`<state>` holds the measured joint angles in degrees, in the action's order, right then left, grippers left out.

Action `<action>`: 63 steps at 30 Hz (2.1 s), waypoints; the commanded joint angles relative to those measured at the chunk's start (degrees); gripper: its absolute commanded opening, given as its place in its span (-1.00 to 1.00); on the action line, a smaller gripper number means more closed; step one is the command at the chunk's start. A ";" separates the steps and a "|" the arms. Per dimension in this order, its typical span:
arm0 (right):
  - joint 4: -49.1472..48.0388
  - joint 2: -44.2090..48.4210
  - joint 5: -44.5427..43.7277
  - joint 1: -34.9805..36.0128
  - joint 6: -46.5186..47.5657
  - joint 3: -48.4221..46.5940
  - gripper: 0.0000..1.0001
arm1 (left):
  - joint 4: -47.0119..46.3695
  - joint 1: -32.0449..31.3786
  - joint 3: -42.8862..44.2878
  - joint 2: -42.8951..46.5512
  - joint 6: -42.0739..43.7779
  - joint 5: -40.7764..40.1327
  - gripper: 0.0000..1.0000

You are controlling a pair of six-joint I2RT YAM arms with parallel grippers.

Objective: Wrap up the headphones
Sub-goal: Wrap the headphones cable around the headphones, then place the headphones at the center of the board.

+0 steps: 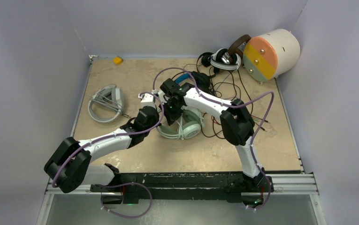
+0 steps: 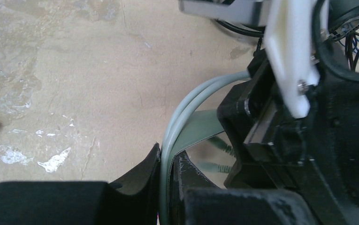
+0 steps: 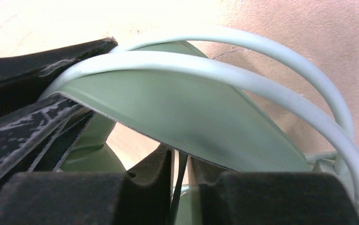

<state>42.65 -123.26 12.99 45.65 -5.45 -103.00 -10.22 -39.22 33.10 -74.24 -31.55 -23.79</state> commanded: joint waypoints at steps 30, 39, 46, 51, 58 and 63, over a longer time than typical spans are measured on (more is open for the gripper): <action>-7.67 23.89 -7.80 -1.32 -2.07 4.95 0.24 | 5.21 12.32 3.32 3.18 -16.53 1.01 -1.00; -9.90 34.09 -10.20 -2.14 -2.89 9.79 0.45 | 10.13 25.84 2.96 1.45 -27.05 -2.58 -1.00; -8.43 36.84 -11.81 -2.61 -2.54 10.10 0.47 | 21.07 34.17 10.47 -9.30 -37.48 -5.94 -1.00; -8.69 37.91 -13.30 -2.79 -2.72 11.71 0.47 | 22.00 39.92 14.12 -14.61 -39.44 -8.27 -1.00; -12.44 37.88 -13.35 -10.60 -4.85 19.14 0.48 | 19.44 43.47 16.11 -13.47 -35.95 -8.66 -0.49; -14.70 38.71 -11.36 -12.73 -5.06 21.18 0.47 | 21.78 42.91 16.72 -11.42 -37.15 -3.98 0.21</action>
<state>31.38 -86.19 -0.30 33.67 -9.28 -81.95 11.90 4.05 47.27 -89.06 -67.24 -28.86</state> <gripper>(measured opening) 0.739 0.518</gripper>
